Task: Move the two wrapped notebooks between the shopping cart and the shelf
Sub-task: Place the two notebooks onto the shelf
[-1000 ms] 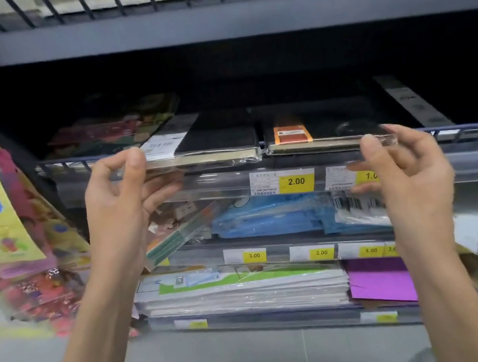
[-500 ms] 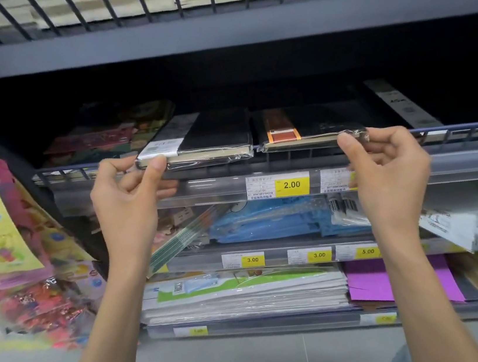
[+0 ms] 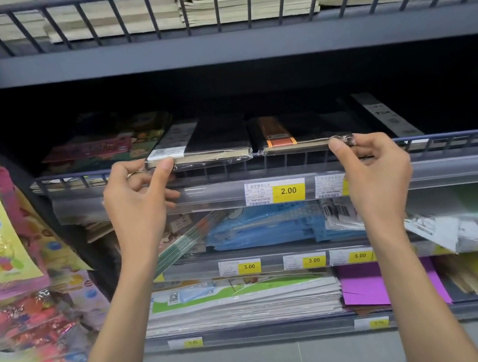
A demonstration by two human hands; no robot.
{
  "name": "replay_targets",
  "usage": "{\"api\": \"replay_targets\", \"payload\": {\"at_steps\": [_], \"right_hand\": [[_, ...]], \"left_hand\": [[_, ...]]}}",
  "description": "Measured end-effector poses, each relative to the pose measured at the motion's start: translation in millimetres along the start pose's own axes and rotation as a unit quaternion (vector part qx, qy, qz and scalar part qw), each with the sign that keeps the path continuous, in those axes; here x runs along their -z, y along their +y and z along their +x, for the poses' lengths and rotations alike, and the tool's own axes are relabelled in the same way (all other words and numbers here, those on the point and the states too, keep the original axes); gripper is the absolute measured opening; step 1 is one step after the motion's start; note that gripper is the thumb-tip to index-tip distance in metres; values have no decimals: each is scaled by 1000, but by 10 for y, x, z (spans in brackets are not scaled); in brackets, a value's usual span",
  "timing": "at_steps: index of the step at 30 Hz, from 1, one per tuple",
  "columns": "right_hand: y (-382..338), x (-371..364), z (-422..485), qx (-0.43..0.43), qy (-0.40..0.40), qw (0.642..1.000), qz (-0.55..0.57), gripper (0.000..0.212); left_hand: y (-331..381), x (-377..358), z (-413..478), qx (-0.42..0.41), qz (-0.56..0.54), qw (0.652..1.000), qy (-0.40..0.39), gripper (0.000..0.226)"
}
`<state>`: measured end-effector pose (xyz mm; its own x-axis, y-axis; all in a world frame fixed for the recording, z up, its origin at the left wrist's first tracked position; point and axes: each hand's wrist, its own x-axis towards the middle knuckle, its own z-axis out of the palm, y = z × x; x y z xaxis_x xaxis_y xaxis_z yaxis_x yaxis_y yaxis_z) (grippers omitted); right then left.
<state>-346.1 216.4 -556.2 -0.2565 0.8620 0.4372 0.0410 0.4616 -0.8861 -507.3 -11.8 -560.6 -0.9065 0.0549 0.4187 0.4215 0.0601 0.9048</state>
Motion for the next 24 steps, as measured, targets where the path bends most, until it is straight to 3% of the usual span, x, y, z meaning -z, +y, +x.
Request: {"api": "replay_targets", "payload": {"at_steps": [24], "right_hand": [[4, 19, -33, 20, -6, 999, -38, 28]], "left_hand": [[-21, 57, 13, 2, 40, 999, -13, 30]]}}
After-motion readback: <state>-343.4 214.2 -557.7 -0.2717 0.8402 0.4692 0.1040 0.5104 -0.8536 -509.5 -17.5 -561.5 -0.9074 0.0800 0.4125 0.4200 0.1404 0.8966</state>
